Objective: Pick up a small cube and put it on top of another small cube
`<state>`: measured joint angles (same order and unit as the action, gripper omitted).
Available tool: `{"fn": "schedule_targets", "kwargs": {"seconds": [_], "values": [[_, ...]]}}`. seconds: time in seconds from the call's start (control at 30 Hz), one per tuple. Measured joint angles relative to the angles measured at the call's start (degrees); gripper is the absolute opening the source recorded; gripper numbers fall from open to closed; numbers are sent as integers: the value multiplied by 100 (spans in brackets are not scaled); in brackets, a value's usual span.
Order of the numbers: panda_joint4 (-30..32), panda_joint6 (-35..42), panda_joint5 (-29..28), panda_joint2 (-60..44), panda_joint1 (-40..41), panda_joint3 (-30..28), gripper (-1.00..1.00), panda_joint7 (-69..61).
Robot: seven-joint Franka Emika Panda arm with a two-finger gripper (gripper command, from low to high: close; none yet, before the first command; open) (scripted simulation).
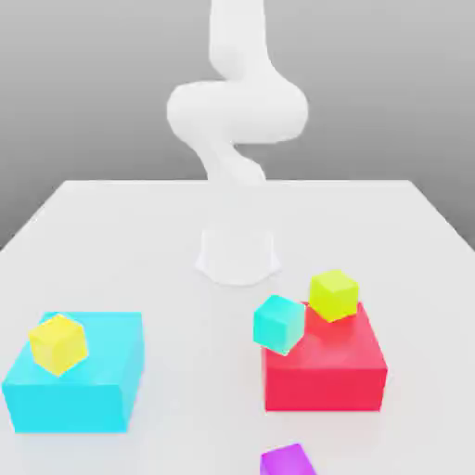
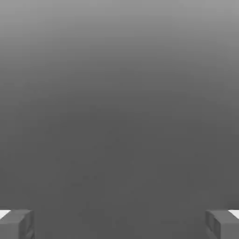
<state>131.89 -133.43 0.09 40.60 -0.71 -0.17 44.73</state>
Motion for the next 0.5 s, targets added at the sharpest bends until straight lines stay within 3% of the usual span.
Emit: {"fn": "schedule_targets", "kwargs": {"seconds": [0.5], "values": [[65, -990, 83, -3152, -347, -25, 0, -687]]}}
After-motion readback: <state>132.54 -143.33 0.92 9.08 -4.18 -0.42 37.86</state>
